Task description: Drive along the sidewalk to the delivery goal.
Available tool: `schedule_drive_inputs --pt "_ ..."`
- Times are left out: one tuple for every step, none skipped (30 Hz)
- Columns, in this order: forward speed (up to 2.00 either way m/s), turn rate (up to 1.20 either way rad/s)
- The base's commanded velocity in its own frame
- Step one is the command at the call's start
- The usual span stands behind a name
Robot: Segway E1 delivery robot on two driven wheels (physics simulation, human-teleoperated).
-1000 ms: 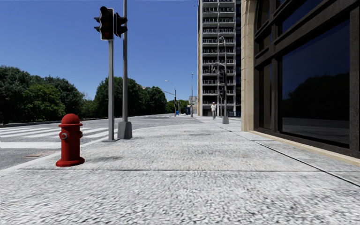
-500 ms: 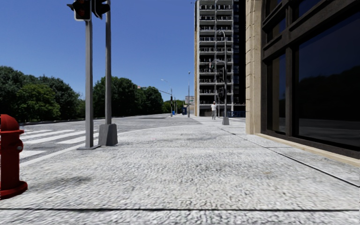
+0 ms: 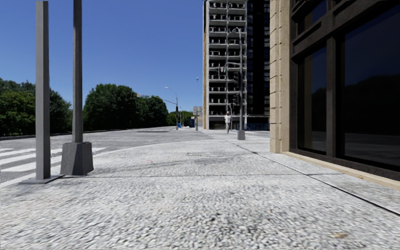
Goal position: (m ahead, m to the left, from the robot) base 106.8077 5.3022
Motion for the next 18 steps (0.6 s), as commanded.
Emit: schedule_drive_inputs --pt "2.0 -0.28" --pt "2.0 -0.28" --pt "2.0 -0.28" --pt "2.0 -0.28" --pt "2.0 -0.28" --pt "2.0 -0.28" --pt "2.0 -0.28" --pt "2.0 -0.28" --pt "2.0 -0.28" --pt "2.0 -0.28" --pt "2.0 -0.28" --pt "2.0 -0.28" --pt "2.0 -0.28" --pt "2.0 -0.28" --pt "2.0 -0.28" --pt "2.0 -0.28" --pt "2.0 -0.28" --pt "2.0 -0.28"
